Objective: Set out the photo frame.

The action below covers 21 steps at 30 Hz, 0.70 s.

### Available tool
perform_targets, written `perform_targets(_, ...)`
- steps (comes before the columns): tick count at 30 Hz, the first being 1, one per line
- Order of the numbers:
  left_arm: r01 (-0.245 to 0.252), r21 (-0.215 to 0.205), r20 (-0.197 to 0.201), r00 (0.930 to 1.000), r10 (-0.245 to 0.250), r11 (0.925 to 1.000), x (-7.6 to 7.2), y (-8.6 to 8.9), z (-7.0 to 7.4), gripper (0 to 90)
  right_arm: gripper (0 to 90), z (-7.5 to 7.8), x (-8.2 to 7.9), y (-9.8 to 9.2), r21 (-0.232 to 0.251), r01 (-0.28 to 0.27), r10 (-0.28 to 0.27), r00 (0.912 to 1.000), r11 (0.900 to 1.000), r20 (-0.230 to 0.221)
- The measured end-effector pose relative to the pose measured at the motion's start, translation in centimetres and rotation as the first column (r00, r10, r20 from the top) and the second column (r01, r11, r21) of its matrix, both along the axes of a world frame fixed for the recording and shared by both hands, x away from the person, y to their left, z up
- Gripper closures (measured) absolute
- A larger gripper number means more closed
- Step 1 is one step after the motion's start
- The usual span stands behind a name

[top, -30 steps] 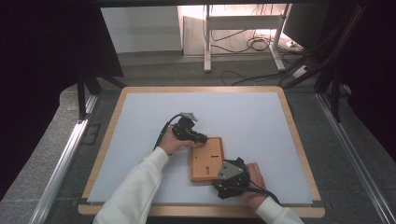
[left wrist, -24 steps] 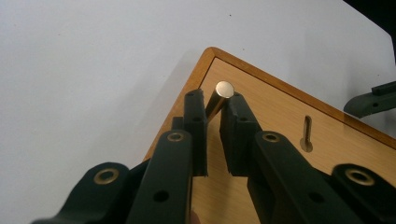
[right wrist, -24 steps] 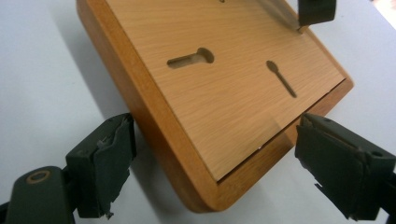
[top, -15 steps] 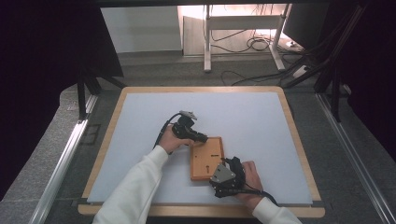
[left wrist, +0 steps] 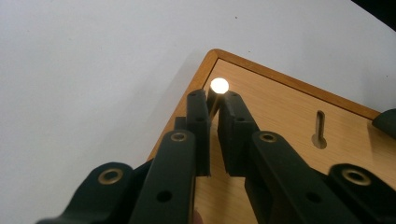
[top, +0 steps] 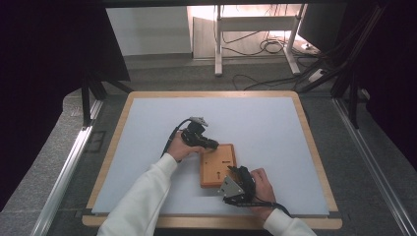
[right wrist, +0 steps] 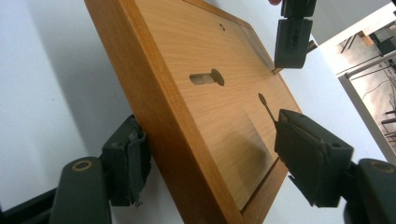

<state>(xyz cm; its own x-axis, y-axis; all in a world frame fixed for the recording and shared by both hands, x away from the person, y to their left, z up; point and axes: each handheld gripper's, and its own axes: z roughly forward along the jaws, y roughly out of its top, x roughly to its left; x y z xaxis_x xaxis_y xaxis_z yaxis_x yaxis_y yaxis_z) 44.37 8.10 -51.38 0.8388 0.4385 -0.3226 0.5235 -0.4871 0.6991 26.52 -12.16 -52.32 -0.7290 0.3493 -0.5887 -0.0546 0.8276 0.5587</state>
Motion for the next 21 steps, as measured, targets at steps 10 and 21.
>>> perform_targets(10,-0.019,-0.013,0.040,0.9990,0.020,0.9997,-0.8,0.6,0.8,68.0,37.5,0.4,0.0,-0.3,0.004,0.011,-0.012,0.9997,1.000,0.022)
perform_targets(21,-0.038,-0.073,0.087,0.9952,0.044,0.9966,-3.0,3.4,2.0,53.6,42.4,1.2,0.1,-0.6,0.014,0.025,-0.025,0.9981,1.000,0.056)
